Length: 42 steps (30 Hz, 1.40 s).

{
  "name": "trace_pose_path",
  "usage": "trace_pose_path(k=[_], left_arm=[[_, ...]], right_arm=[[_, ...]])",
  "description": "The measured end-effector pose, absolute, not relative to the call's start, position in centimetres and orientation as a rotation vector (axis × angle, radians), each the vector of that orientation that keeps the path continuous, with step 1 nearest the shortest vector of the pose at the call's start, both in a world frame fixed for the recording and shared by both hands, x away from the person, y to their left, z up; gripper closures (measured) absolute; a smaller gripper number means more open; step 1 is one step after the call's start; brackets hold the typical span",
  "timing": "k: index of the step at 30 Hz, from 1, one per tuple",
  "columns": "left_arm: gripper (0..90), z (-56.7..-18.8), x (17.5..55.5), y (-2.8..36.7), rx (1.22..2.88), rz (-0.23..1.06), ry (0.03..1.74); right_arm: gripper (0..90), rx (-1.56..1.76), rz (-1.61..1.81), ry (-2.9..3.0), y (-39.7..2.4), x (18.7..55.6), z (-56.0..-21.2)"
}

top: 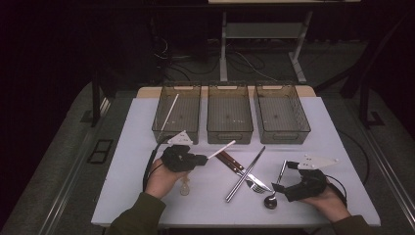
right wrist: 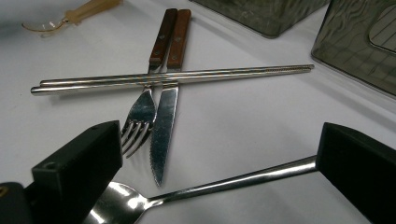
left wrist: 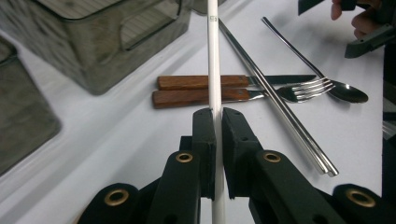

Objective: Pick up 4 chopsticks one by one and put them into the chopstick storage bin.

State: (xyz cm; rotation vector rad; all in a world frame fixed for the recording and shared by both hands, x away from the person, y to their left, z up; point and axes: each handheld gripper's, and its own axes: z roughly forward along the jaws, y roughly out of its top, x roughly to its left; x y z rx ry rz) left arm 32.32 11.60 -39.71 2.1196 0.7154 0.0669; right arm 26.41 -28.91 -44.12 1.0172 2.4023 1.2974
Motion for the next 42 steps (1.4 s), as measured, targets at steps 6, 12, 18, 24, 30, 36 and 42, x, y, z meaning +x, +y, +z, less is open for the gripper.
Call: trace_pose_path(k=[6,12,18,24,30,36,42], left_arm=[[83.6,-39.5,32.7,12.8,2.096,0.089,0.748],[83.6,-39.3,32.9,13.9,2.076,0.112,0.781],[83.7,-39.1,33.4,15.3,2.053,0.138,0.82],[83.7,-39.1,33.9,16.4,2.033,0.165,0.858],[83.7,-38.8,34.7,17.4,2.011,0.187,0.886],[83.7,-38.4,36.1,18.1,1.995,0.201,0.914],[83.7,-37.8,37.4,18.3,1.977,0.208,0.93]], right_arm=[[0.5,1.017,1.297,2.403,-28.9,26.4,-44.1],[0.5,1.015,1.299,2.402,-28.9,26.4,-44.1],[0.5,1.016,1.299,2.402,-28.9,26.4,-44.1],[0.5,1.019,1.296,2.402,-28.9,26.4,-44.2],[0.5,1.031,1.291,2.403,-28.9,26.5,-44.3],[0.5,1.038,1.297,2.402,-28.9,26.6,-44.3],[0.5,1.043,1.301,2.409,-28.9,26.7,-44.5]])
